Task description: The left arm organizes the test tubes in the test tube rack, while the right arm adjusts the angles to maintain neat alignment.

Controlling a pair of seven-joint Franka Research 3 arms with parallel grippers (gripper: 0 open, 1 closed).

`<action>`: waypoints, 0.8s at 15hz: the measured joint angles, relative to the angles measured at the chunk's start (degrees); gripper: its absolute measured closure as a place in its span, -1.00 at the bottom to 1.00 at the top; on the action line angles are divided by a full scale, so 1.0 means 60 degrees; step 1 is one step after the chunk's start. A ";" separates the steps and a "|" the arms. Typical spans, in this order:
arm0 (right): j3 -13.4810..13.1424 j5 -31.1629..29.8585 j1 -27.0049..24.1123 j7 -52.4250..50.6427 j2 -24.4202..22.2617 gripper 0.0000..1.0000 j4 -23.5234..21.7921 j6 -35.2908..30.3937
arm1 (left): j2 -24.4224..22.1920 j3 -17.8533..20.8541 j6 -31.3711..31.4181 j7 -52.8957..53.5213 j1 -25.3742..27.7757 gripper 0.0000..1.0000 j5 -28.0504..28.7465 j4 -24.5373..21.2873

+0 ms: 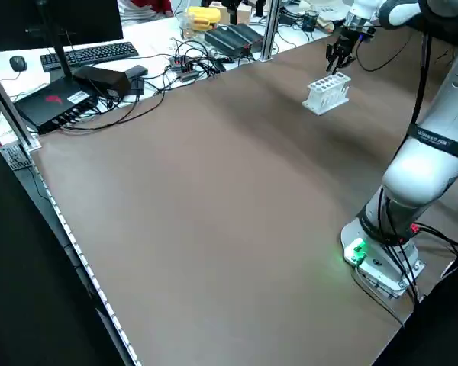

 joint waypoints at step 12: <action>0.0000 0.0124 -0.0017 0.0002 0.0001 0.53 0.0000 0.0000 | 0.0000 0.0000 0.0000 0.0000 0.0000 -1.00 0.0000 0.0000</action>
